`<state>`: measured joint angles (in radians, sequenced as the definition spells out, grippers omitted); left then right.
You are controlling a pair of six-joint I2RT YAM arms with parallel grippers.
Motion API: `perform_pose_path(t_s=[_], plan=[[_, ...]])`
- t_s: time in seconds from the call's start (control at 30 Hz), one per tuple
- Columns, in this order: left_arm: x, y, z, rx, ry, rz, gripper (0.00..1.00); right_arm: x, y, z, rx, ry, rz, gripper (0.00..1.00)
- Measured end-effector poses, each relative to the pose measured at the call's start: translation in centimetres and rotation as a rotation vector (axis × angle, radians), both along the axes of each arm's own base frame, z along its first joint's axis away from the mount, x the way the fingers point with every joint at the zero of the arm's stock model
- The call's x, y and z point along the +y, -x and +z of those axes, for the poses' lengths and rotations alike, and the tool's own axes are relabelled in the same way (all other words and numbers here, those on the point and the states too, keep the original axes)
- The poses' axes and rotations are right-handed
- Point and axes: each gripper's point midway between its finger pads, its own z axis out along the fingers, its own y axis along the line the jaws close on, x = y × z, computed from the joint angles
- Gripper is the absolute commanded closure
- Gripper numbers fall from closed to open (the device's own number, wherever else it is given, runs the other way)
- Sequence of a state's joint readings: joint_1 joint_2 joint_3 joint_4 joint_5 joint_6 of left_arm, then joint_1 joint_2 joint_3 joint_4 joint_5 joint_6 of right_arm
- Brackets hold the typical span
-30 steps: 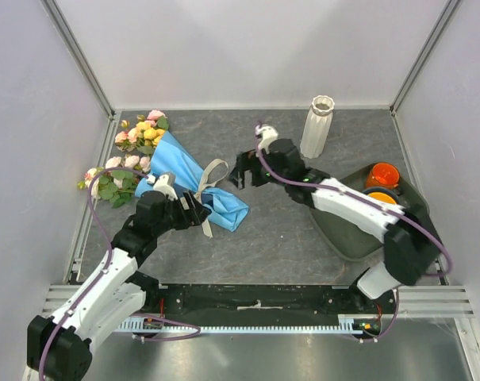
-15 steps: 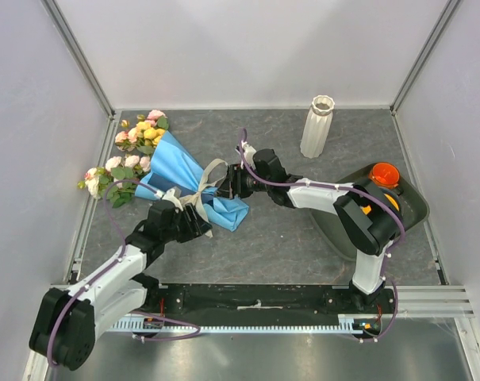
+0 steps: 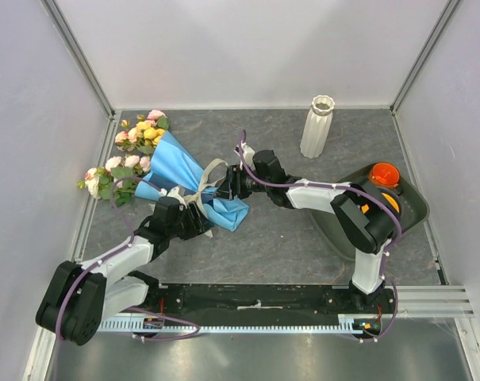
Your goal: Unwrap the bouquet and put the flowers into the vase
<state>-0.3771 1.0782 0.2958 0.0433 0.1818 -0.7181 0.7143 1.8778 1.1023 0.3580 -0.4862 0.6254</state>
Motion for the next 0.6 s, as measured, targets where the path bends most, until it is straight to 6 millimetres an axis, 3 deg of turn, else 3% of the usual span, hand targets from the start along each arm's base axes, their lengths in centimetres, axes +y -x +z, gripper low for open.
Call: perform_pose_path(t_s=[0.2,0.43,0.6], plan=[[-0.3,-0.9,-0.1,-0.003,0.0,0.002,0.49,0.1,0.1,-1.7,0.029,0.021,0.008,0.37],[0.4,-1.2,-0.8,0.017,-0.041,0.041,0.98,0.7,-0.5,-2.0,0.034,0.022,0.014,0.37],[1.2,-1.2,-1.1,0.034,-0.077,0.075,0.98,1.2,-0.9,-1.6,0.025,0.013,0.018,0.37]])
